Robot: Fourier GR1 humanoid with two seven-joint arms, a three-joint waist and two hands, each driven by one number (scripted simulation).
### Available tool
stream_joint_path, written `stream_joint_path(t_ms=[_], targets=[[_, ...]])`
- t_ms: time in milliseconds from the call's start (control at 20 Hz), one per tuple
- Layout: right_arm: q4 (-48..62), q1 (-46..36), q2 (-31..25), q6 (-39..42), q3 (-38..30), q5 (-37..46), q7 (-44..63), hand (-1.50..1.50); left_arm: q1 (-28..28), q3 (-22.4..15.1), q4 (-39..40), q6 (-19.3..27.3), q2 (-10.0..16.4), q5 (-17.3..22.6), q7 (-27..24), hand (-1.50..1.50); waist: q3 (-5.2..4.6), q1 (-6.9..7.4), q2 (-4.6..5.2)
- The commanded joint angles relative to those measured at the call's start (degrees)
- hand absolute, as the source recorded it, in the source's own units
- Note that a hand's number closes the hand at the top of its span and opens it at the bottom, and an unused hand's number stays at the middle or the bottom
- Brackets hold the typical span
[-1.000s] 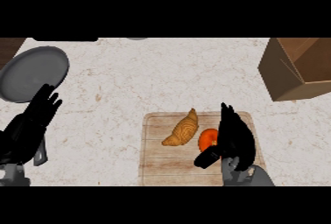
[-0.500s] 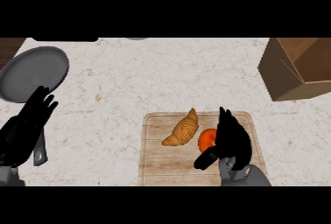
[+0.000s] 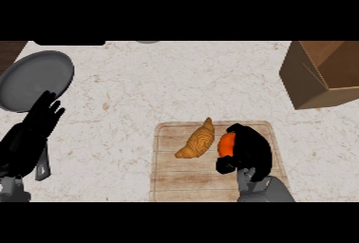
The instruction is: Pick the squash from the cutting board and place it in the cardboard box
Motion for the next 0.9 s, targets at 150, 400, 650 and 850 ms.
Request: stream_joint_path(t_ms=[150,400,650,850], targets=[[5.7,-5.2,0.8,0.0,-2.1,2.3,5.5,1.5,-2.0,1.6,0.0,-0.4,0.1,-0.3,1.6,0.0,0.02,0.04,0.06],[13.4,-11.3,0.8,-0.5,-4.8,1.0,1.9,1.5,-0.3,0.4,-0.6,-1.3,-1.2,-1.4,0.2,0.0,0.03,0.8,0.22],[31.8,-28.5,-4.6,3.3,-17.5,-3.1,-13.1,1.5,-3.7,-1.7,0.0,-0.9,-2.6,-1.9,0.5,0.0,0.09,3.98,1.78],[47.9,-37.7,-5.9,-1.1,-19.6,-1.2,-19.9,1.5,-3.3,-1.3,-1.1,-0.1,-2.2,-2.8,1.5,0.0,0.08,3.21,1.14]])
